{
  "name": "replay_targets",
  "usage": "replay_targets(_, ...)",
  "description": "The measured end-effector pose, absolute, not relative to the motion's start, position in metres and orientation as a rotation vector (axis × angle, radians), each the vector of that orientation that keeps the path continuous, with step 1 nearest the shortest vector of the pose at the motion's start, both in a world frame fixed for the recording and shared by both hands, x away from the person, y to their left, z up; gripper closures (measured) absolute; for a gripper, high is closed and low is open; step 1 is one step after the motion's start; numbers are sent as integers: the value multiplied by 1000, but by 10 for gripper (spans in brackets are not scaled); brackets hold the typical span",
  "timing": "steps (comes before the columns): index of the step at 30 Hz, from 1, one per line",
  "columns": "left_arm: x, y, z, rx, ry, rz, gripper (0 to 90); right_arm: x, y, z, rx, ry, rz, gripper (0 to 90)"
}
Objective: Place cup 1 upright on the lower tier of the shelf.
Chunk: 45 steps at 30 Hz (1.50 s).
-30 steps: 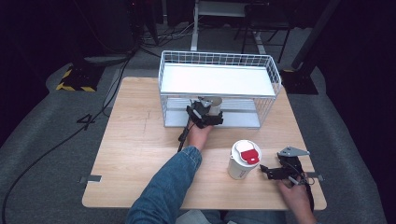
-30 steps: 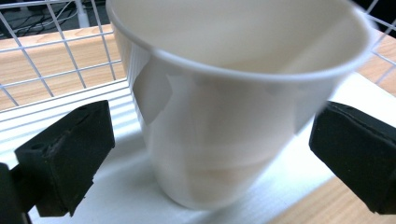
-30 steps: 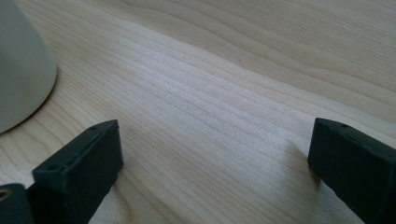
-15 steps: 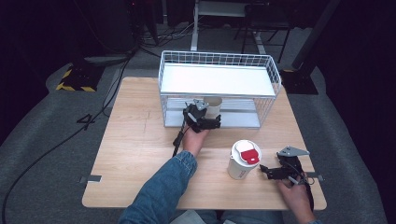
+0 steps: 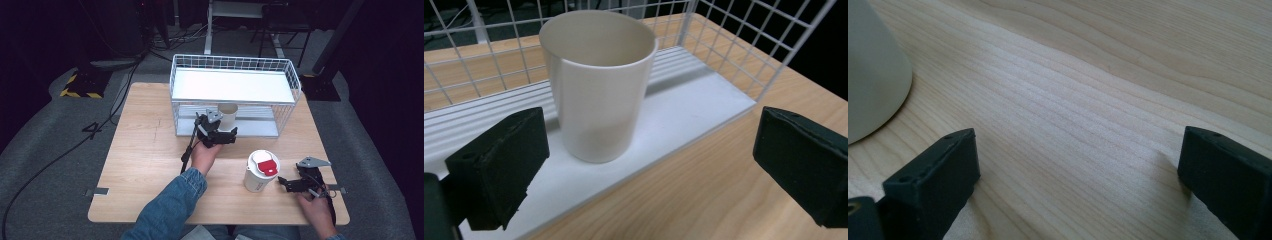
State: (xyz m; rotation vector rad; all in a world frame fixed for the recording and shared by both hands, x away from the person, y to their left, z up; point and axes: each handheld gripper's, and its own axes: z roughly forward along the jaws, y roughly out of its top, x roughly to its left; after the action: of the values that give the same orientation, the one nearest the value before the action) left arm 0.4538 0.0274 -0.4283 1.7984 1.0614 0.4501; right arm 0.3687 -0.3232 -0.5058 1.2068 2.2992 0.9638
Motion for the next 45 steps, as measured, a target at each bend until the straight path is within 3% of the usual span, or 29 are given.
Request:
replay_targets(23,395,78,-402,1830,985,457,35,379,-317,-506,1174,2331,967,4)
replay_targets(45,352,153,-402,1838,1060,491,68,381,-316,-506,1159,2340,969,4)
